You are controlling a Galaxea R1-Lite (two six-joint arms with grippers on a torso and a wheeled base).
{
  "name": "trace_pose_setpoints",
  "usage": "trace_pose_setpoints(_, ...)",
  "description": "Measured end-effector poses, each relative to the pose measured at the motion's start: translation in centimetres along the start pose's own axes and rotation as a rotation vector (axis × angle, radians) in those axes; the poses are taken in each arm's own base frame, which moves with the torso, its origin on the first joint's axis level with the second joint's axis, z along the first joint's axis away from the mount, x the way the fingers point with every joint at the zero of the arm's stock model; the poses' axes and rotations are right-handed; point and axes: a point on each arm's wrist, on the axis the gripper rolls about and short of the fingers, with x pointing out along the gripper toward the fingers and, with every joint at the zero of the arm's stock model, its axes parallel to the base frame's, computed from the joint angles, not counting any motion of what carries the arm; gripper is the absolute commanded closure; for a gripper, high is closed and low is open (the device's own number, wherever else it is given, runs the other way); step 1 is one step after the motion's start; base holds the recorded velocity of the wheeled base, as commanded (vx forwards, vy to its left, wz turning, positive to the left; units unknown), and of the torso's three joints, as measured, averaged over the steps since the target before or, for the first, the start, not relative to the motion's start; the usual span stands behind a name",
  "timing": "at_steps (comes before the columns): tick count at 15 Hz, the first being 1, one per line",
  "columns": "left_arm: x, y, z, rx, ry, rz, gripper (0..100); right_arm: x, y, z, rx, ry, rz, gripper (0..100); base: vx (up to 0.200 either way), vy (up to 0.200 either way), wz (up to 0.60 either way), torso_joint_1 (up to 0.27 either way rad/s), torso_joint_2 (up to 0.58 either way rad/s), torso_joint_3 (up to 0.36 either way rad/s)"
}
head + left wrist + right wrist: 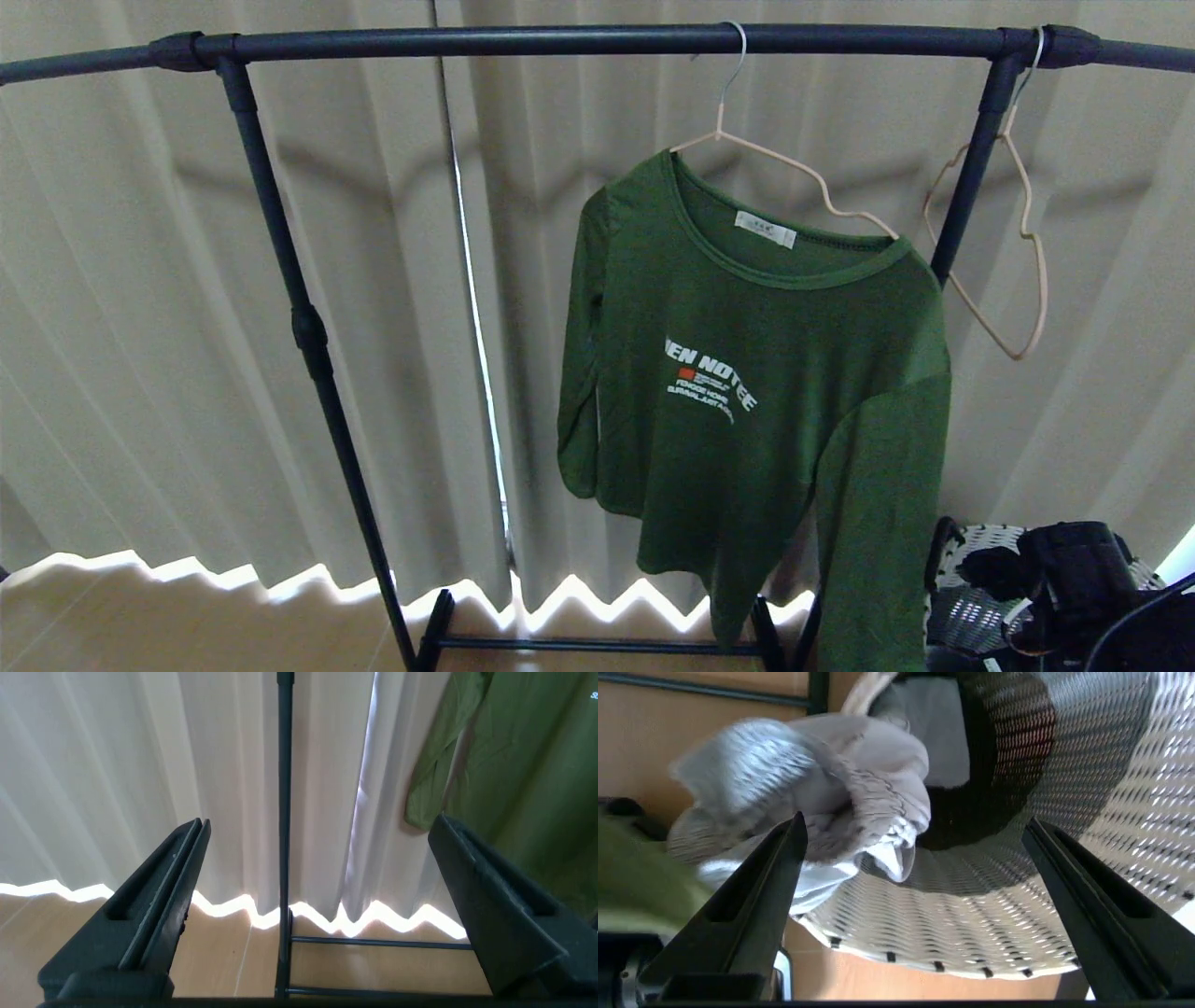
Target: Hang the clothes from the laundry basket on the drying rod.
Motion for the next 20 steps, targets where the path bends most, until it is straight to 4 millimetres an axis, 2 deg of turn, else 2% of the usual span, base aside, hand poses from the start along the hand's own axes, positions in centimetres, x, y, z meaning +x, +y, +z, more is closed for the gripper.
trace_pose_setpoints(2, 0.0, 0.0, 0.0, 0.000, 0.000, 0.000, 0, 0.6, 0.0, 0.1, 0.005, -0.017, -0.013, 0, 0.000, 0.000, 0.00, 0.000, 0.00, 0.000)
trace_pose_setpoints(3, 0.0, 0.0, 0.0, 0.000, 0.000, 0.000, 0, 0.8, 0.1, 0.0, 0.007, -0.024, -0.020, 100, 0.000, 0.000, 0.00, 0.000, 0.00, 0.000)
trace_pose_setpoints(8, 0.0, 0.0, 0.0, 0.000, 0.000, 0.001, 0, 1.3, 0.2, -0.7, 0.006, -0.003, -0.013, 100, 0.000, 0.000, 0.00, 0.000, 0.00, 0.000)
trace_pose_setpoints(12, 0.0, 0.0, 0.0, 0.000, 0.000, -0.001, 0, -0.1, 0.2, -1.2, 0.016, -0.062, 0.009, 100, 0.000, 0.000, 0.00, 0.000, 0.00, 0.000)
trace_pose_setpoints(15, 0.0, 0.0, 0.0, 0.000, 0.000, -0.004, 0, -3.0, -0.2, -1.4, 0.033, -0.198, 0.023, 100, 0.000, 0.000, 0.00, 0.000, 0.00, 0.000)
trace_pose_setpoints(20, 0.0, 0.0, 0.0, 0.007, 0.000, -0.010, 0, -11.1, -1.2, -1.4, 0.054, -0.666, 0.061, 100, 0.000, 0.000, 0.00, 0.000, 0.00, 0.000)
